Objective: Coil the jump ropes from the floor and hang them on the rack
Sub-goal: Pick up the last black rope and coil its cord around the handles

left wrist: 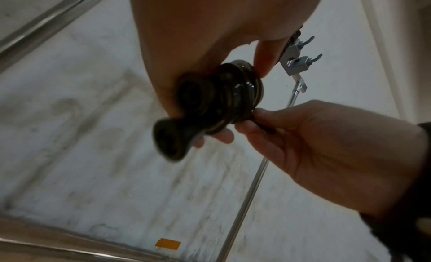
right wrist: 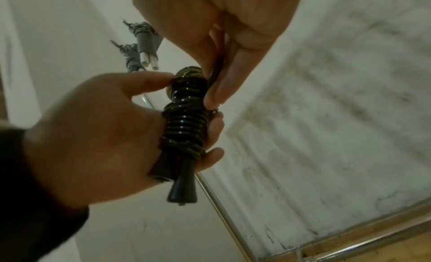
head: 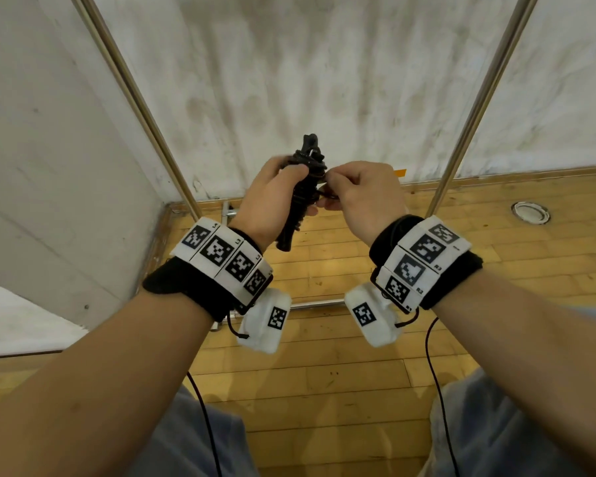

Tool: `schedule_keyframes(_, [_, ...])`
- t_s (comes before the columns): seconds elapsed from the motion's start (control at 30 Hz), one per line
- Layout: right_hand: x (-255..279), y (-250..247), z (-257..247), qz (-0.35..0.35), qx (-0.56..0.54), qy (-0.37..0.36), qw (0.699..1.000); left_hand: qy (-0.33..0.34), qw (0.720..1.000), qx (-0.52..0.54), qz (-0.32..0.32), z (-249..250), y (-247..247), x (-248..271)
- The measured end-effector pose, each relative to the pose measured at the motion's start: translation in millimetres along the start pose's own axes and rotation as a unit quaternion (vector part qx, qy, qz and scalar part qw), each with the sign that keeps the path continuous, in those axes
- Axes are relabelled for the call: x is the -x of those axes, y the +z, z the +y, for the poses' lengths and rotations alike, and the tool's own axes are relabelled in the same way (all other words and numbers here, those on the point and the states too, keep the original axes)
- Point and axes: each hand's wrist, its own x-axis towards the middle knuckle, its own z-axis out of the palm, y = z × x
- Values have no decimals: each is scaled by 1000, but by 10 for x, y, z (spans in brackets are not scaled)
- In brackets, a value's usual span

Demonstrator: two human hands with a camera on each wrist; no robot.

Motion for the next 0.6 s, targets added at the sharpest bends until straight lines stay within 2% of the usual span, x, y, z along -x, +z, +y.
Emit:
schedule_keyframes(0.07, [22,26,6,-2,25,-18,1000,4,1000,13,7,16,11,18])
schedule_keyframes(0.13, [54,51,3,-10,22,-26,999,30,998,-27,39,14,33,27])
schedule_keyframes(0.23, [75,64,-8,-41,-41,-7,998,64,993,-53,87,13,40,20])
schedule_keyframes(0.4, [50,29,-13,-116,-115,79,983,81,993,-58,65,7,-25,5])
schedule_keyframes(0.6, [-110,-42,26,-71,-162,112,978,72,993,-85,50,45,-87,30])
